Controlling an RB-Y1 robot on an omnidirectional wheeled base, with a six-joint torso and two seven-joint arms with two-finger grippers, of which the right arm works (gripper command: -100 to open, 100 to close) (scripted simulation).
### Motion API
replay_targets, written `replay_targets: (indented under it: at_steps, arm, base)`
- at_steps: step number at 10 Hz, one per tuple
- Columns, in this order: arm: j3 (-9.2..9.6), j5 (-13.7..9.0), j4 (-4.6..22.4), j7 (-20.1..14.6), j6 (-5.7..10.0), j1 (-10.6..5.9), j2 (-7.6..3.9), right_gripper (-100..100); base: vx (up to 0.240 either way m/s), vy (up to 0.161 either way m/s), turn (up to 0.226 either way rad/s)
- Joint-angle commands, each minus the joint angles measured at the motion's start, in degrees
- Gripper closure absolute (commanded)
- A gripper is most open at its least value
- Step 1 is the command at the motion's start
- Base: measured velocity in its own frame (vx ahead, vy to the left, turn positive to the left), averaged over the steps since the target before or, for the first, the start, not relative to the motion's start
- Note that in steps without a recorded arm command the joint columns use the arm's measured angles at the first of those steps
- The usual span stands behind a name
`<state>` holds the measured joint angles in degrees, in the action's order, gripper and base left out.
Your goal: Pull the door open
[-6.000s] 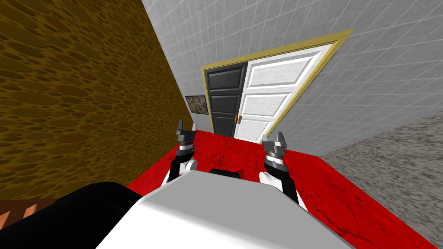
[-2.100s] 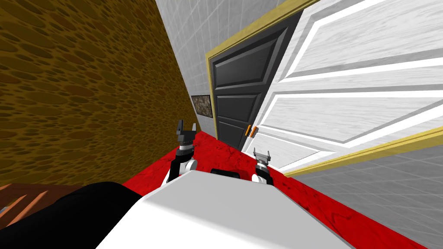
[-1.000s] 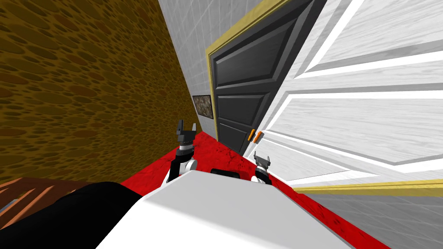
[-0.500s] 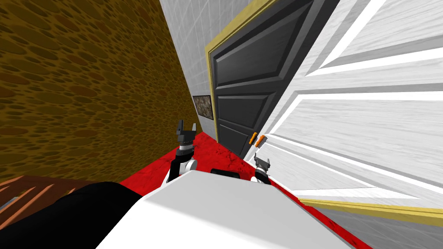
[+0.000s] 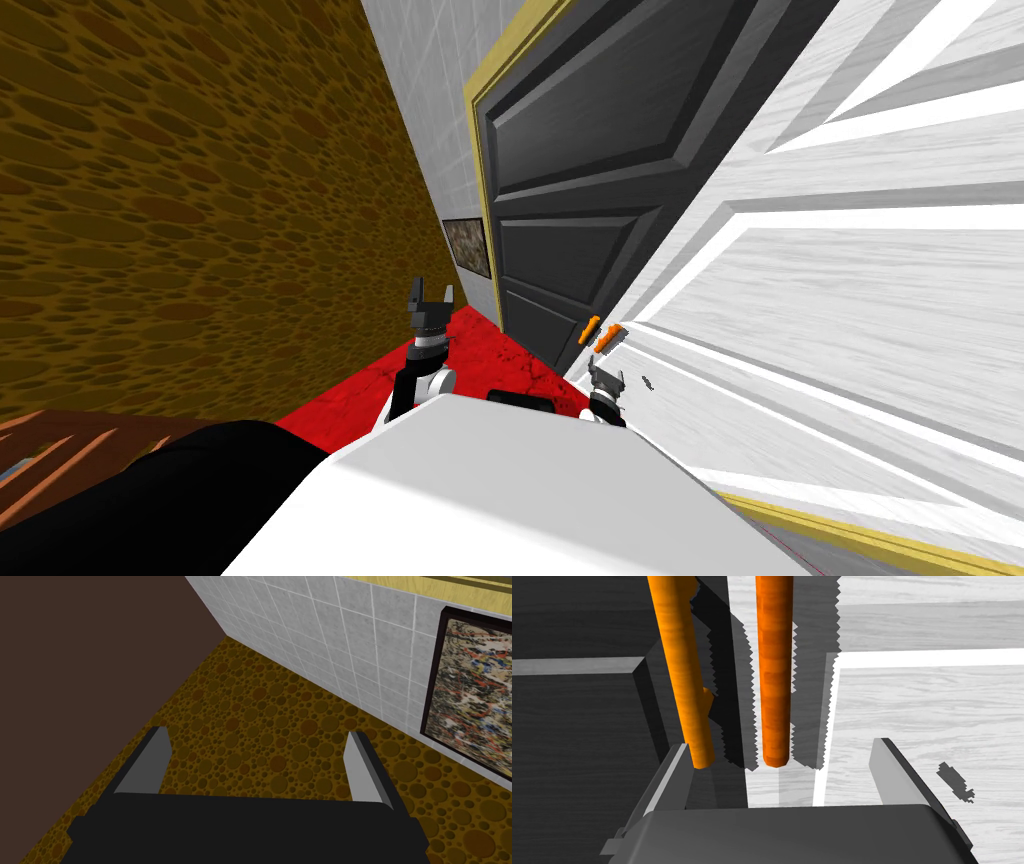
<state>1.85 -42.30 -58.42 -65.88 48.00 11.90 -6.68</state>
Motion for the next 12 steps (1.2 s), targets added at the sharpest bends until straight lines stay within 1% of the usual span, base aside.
replay_targets:
  at_steps: [1, 2, 4, 6, 7, 8, 9, 10, 11, 12]
  arm:
    - [-0.31, -0.2, 0.7, -0.3, 0.06, 1.08, -0.34, -100]
    - [-0.47, -0.3, 0.9, -0.4, 0.09, 1.51, -0.56, -100]
    - [-1.04, -0.7, 1.9, -1.0, 0.18, 2.87, -1.33, -100]
    - [-2.13, -1.3, 3.6, -2.1, 0.33, 5.04, -2.91, -100]
    - [-2.13, -1.3, 3.6, -2.1, 0.33, 5.04, -2.91, -100]
    - [-2.61, -1.6, 4.3, -2.7, 0.39, 5.90, -3.65, -100]
    - [-2.90, -1.7, 4.8, -3.0, 0.42, 6.41, -4.11, -100]
    - [-2.90, -1.7, 4.8, -3.0, 0.42, 6.41, -4.11, -100]
    - [-3.48, -2.1, 5.6, -3.7, 0.50, 7.40, -5.07, -100]
    - [-3.78, -2.3, 6.1, -4.1, 0.53, 7.88, -5.56, -100]
  base:
    - [-0.093, 0.023, -0.087]
    - [-0.159, 0.042, -0.094]
    - [-0.179, 0.039, -0.087]
    - [-0.195, 0.039, -0.142]
    - [-0.122, 0.021, -0.037]
    - [-0.077, 0.023, -0.063]
    - [-0.071, 0.027, -0.088]
    - [-0.041, 0.015, -0.026]
    - [-0.043, 0.005, -0.076]
    - [-0.070, 0.011, -0.120]
